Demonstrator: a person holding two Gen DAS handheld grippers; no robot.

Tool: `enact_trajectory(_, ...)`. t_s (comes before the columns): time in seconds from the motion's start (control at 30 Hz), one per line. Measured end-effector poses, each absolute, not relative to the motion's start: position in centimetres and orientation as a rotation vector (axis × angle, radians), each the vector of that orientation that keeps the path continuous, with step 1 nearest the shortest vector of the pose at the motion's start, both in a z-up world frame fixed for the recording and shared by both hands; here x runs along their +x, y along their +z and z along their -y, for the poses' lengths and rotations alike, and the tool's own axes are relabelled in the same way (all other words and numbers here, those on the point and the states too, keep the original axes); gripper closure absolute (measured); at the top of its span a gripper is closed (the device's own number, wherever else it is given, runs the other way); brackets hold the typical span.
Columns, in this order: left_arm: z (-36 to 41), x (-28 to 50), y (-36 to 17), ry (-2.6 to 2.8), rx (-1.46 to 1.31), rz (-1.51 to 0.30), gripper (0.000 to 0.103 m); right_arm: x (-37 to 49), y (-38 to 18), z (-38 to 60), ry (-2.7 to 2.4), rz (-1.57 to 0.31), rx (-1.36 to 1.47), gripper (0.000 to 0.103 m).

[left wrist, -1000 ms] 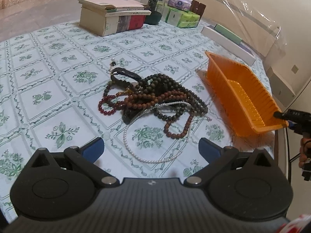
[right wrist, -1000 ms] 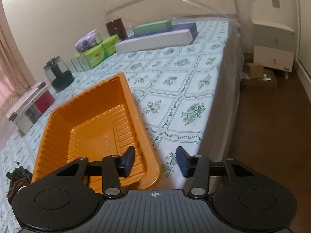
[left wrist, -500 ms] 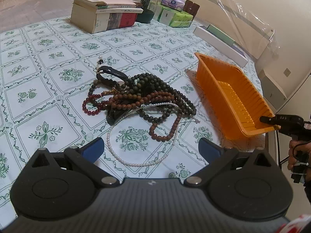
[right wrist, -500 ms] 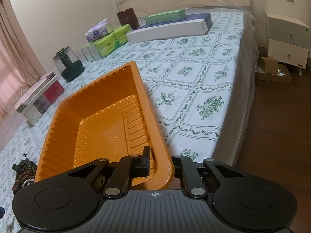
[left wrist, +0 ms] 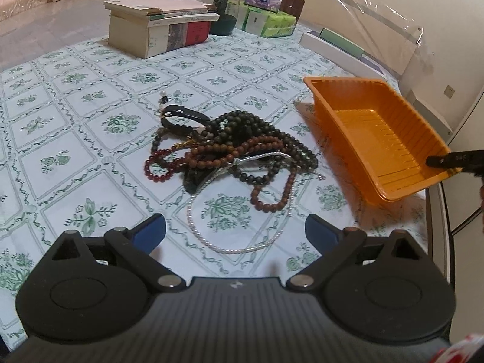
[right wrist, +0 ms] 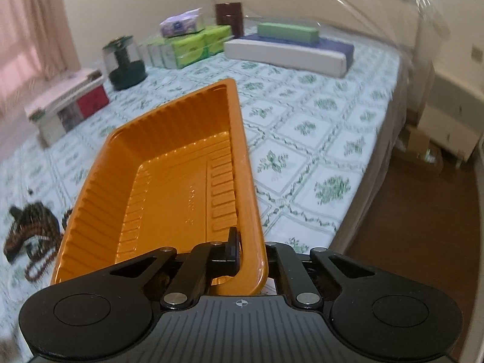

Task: Organize jewelry
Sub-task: 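Grasp a brown bead strand from the pile with the left tool while the right tool holds the tray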

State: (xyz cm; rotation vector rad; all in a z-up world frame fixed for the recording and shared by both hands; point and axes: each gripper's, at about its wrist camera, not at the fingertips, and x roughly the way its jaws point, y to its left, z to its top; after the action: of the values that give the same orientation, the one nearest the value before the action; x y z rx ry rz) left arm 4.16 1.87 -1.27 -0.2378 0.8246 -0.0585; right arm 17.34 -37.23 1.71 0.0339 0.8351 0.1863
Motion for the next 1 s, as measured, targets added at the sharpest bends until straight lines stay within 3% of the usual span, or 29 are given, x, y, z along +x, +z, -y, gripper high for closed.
enact_trajectory(0.5, -3.4, 5.8, -1.0, -0.081, -0.138, -0.781, 0.015, 15.3, 4.9, 28.3, 0.149, -0.773, -0.479, 0.1)
enact_trajectory(0.9, -7.4, 8.5, -0.5, -0.084, -0.015, -0.777, 0.021, 16.2, 4.3, 26.2, 0.168, -0.863, -0.672, 0.1)
enact_trajectory(1.0, -8.7, 10.2, -0.1, -0.098, 0.022, -0.767, 0.028, 16.2, 4.3, 26.1, 0.166, -0.864, -0.685, 0.1)
